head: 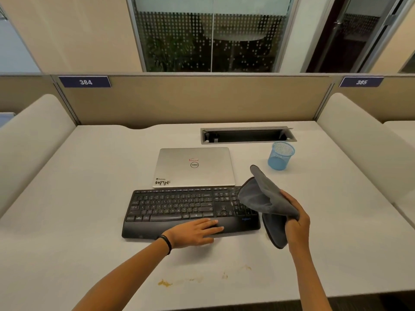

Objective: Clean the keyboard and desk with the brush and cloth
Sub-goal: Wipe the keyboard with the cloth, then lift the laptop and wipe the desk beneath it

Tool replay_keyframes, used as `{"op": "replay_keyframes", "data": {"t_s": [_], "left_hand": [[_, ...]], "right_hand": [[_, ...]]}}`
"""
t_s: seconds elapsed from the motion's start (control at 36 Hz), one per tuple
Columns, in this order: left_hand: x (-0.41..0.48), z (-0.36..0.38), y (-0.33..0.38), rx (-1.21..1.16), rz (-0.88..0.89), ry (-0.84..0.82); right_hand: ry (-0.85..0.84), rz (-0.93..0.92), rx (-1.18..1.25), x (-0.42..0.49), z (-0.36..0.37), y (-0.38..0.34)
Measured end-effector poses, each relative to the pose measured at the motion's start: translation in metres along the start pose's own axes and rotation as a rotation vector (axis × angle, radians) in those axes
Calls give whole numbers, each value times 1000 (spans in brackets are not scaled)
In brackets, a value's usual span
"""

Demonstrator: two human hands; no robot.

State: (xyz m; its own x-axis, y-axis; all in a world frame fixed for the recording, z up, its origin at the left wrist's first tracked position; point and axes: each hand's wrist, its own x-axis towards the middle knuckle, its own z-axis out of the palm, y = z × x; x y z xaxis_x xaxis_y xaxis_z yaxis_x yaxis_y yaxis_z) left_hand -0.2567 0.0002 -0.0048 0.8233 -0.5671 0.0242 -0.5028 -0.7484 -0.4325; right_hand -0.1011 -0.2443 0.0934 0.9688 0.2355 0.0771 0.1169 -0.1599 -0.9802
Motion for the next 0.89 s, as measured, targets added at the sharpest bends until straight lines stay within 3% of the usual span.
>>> {"op": "replay_keyframes", "data": {"t_s": [0.33,0.53,0.89], "left_hand": [[-11,-13,-13,61,-64,60],[-20,-17,-30,124,-187,130],[-18,-34,-92,-5,-450,219]], "right_hand": [[296,-93,-147,-16,-16,-19],[277,-122,-251,-28,-24,-32],[190,-133,-267,-40,1,-31]]}}
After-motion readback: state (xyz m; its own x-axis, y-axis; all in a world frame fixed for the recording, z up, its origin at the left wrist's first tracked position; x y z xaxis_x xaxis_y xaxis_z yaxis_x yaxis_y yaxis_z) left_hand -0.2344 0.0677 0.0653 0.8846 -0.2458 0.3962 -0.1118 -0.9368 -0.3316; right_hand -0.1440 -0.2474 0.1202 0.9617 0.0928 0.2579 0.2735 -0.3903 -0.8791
